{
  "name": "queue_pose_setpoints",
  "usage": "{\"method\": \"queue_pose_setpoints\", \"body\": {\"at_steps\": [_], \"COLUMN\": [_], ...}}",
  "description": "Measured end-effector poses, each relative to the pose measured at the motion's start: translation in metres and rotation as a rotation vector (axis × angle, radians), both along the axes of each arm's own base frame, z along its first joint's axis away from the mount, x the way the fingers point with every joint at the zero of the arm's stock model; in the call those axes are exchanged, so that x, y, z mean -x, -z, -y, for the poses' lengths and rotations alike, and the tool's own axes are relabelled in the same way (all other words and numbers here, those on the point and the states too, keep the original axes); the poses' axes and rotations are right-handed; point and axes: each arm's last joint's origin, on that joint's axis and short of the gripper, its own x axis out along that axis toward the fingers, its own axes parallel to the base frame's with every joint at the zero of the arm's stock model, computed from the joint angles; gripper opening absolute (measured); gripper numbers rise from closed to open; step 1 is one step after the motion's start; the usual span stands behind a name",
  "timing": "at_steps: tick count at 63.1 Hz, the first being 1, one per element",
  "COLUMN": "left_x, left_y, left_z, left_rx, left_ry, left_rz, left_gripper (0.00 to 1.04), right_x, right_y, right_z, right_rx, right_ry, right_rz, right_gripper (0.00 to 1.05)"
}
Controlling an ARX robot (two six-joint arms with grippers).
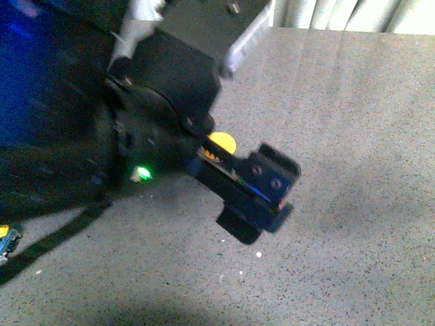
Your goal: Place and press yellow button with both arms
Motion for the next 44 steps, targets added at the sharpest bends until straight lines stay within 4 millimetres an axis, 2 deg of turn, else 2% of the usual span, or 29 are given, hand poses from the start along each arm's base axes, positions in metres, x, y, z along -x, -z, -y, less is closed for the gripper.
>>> {"method": "queue_pose_setpoints", "body": {"at_steps": [7,12,17,20,22,27,34,40,44], "left_x": [0.002,0.005,0.007,0.009,0.015,0.039,0.065,0.074,0.08], "left_y": [-0.031,-0.055,-0.069,-0.072,-0.074,-0.076,-0.075,-0.066,-0.058], "left_z": [-0.031,-0.073,-0.111,-0.129,-0.148,-0.18,-0.187,-0.188,-0.188], "left_rx": [0.085,0.176,0.228,0.226,0.24,0.269,0.288,0.286,0.283], "left_ry": [-0.066,-0.153,-0.255,-0.4,-0.528,-0.644,-0.664,-0.664,-0.663], "left_rz": [0.032,0.043,0.075,0.229,0.372,0.517,0.593,0.591,0.581], "left_gripper": [0.96,0.96,0.95,0.88,0.81,0.67,0.45,0.27,0.15], "right_x": [0.0,0.0,0.0,0.0,0.0,0.0,0.0,-0.009,-0.023], "right_y": [0.0,0.0,0.0,0.0,0.0,0.0,0.0,-0.005,-0.012], "right_z": [0.0,0.0,0.0,0.0,0.0,0.0,0.0,0.0,-0.002], "right_rx": [0.0,0.0,0.0,0.0,0.0,0.0,-0.009,-0.077,-0.07], "right_ry": [0.0,0.0,0.0,0.0,-0.001,0.001,-0.01,-0.038,-0.053], "right_rz": [0.0,0.0,0.0,0.0,0.0,0.0,-0.022,-0.445,-0.529], "right_gripper": [0.96,0.96,0.96,0.96,0.96,0.96,0.96,0.96,0.96]}}
